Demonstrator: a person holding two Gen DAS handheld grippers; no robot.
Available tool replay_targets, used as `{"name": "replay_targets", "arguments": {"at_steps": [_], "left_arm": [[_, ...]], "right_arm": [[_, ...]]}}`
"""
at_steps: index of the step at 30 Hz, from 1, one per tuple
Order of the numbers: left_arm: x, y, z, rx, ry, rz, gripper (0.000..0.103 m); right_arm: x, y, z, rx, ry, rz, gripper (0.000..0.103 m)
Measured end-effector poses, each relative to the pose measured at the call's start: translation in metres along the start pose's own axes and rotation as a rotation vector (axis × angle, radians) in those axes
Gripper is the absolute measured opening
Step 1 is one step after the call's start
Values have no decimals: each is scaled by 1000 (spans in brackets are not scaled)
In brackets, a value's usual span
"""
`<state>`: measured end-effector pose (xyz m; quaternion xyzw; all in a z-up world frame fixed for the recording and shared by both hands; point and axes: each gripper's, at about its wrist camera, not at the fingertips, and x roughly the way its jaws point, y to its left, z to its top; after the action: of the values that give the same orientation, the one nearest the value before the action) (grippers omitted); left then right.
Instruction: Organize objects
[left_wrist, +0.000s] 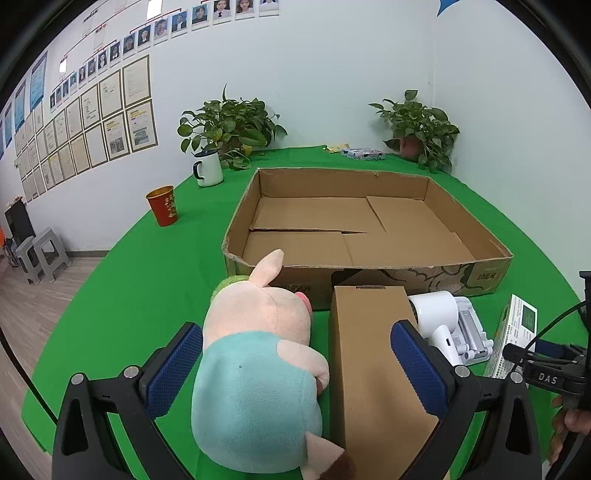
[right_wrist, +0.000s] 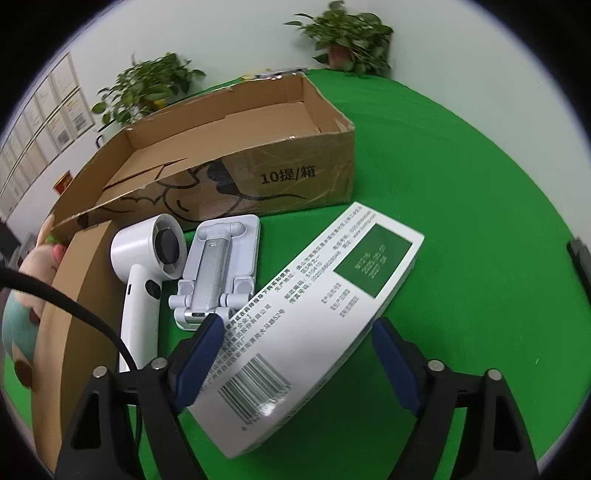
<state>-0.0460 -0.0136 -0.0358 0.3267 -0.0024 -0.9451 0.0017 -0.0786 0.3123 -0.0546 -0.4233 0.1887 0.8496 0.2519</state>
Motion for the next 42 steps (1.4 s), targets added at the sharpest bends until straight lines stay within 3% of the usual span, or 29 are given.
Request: {"name": "replay_targets", "arguments": {"at_steps": [6, 11, 17, 19, 23, 24, 27, 31, 35, 39, 42], "left_arm": [[6, 8, 0, 7, 29, 2, 103], [13, 19, -1, -2, 49, 12, 103], [15, 33, -4, -1, 71, 33, 102], [16, 38, -6, -1, 79, 39, 102], [23, 51, -14, -32, 107, 25, 102], [25, 54, -17, -41, 115, 20, 102], [29, 64, -22, -77, 123, -22, 103], [35, 74, -25, -137, 162, -84, 102], [40, 84, -33, -192, 215, -161, 102], [46, 86, -43, -234, 285, -267, 102], [47, 90, -49, -262, 284, -318, 92]], "right_arm": [[10, -33, 4, -109, 40, 115, 80], [31, -14, 7, 73, 95, 116, 84], [64, 4, 8, 187, 108, 25, 91], [67, 7, 9, 130, 82, 6, 90], [62, 9, 3, 7, 59, -19, 76], [61, 8, 3, -47, 58, 21, 76], [54, -5, -1, -54, 44, 76, 76], [29, -1, 2, -75, -48, 64, 85], [4, 18, -13, -98, -107, 137, 102], [-5, 42, -21, -146, -132, 228, 102], [-12, 66, -20, -174, -153, 300, 102]]}}
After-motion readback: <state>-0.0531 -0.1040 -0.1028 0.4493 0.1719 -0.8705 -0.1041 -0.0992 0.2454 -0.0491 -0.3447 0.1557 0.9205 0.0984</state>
